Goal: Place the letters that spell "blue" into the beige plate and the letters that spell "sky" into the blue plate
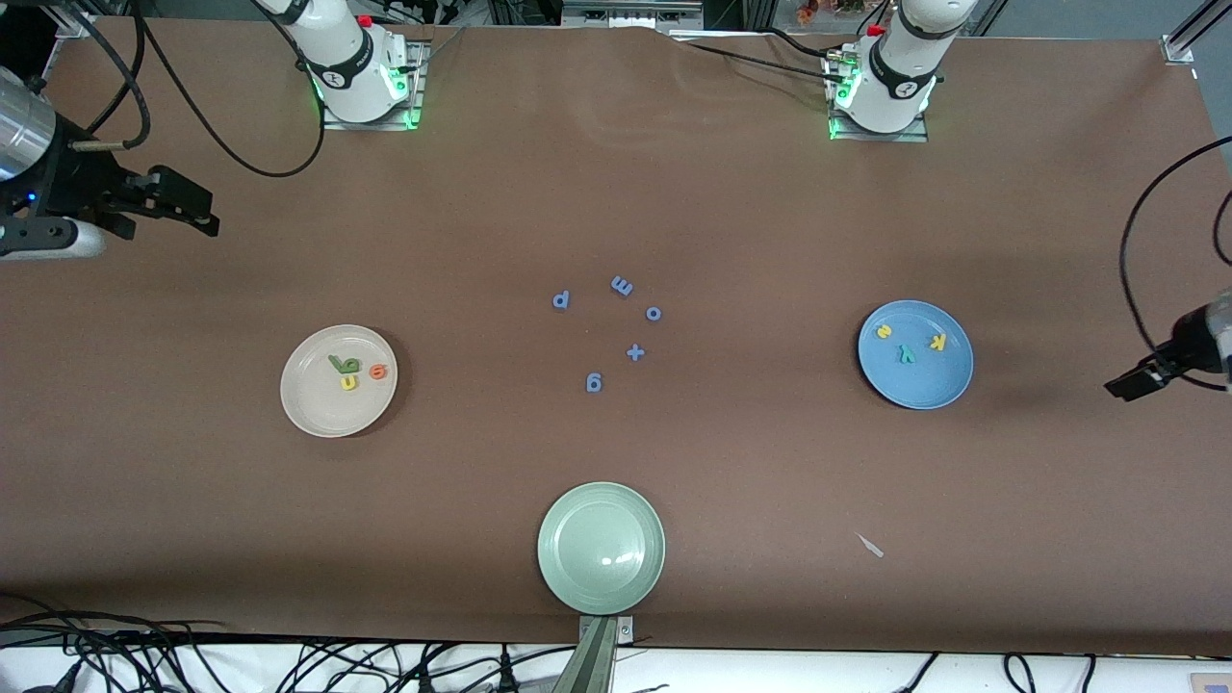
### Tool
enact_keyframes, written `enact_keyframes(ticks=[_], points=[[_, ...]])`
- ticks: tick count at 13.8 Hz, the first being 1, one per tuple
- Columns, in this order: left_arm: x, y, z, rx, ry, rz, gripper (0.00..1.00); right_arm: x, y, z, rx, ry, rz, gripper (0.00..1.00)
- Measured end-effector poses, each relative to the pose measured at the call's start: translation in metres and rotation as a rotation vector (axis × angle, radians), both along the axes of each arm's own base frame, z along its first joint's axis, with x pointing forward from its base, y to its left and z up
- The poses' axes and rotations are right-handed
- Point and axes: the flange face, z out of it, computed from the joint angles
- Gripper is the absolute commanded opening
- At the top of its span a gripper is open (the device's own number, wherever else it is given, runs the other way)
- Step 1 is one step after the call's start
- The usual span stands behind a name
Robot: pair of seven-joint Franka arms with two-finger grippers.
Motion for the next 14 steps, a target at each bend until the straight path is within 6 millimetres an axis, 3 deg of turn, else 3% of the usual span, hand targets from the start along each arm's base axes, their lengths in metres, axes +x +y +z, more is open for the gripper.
enact_keyframes(ticks=[2, 4, 9, 12, 14], points=[[-0.008, 0.024, 0.014, -0.062, -0.01, -0.042, 1.0, 0.001, -0.001, -0.002, -0.006, 0.004, 0.001, 1.0], [-0.014, 0.019, 0.031, -0.056, 0.016, -0.107, 1.0, 0.001, -0.003, -0.004, -0.028, 0.005, 0.009, 1.0], [-0.035, -0.07, 0.108, -0.005, 0.056, -0.173, 1.0, 0.003, -0.019, -0.004, -0.044, 0.001, 0.002, 1.0], [-0.051, -0.108, 0.148, 0.019, 0.031, -0.227, 1.0, 0.003, -0.024, -0.002, -0.044, -0.005, -0.005, 1.0], [-0.057, -0.129, 0.163, 0.019, 0.006, -0.262, 1.0, 0.003, -0.024, 0.001, -0.043, -0.01, -0.006, 1.0]])
